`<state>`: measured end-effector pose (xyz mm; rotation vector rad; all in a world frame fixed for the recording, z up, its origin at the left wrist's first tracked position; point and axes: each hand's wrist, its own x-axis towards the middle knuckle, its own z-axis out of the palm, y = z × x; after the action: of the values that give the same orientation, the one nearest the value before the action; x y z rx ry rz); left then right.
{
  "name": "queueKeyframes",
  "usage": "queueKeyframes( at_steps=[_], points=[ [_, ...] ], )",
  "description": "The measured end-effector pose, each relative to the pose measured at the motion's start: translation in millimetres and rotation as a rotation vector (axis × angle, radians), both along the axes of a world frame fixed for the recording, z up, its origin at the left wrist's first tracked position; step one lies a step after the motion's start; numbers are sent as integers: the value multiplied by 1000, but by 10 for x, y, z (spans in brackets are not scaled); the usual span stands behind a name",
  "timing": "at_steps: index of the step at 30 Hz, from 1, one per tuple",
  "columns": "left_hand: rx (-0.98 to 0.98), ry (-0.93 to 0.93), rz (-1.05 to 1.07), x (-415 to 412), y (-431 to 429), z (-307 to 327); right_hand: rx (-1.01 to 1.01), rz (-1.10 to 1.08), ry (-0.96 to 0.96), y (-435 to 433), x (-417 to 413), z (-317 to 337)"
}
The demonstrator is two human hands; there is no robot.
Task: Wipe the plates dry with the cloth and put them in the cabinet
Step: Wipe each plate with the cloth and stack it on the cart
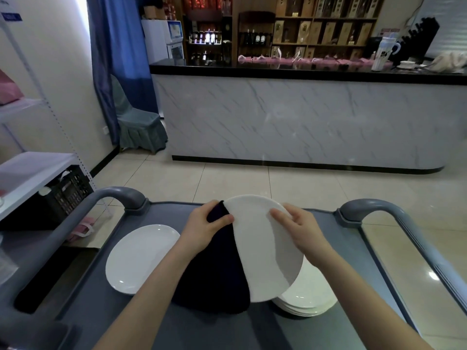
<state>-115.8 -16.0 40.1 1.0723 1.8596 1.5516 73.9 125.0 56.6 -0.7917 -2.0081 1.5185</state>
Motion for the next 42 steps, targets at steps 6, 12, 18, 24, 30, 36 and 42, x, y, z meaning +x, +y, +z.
queueKeyframes(
  at_steps=[6,12,18,24,30,36,42],
  points=[
    [80,-199,39,85,-28,-98,57,-53,36,-20,-65,30],
    [181,-495,361,312,-55,-390,-184,-381,260,-184,-125,-204],
    [128,-209,153,119,-115,-235,110,-12,-14,99,-11,-29],
    [-17,-6,-90,140,-53,-127,201,236,-226,61,-148,-1],
    [78,-122,99,124,-163,-239,-95,-168,71,-56,-83,-204],
    [178,-369,340,236,-133,-340,-331,-398,245,-268,-168,-309],
    [138,-144,86,72,-133,-150,-34,-106,17,-6,-86,-136]
  ],
)
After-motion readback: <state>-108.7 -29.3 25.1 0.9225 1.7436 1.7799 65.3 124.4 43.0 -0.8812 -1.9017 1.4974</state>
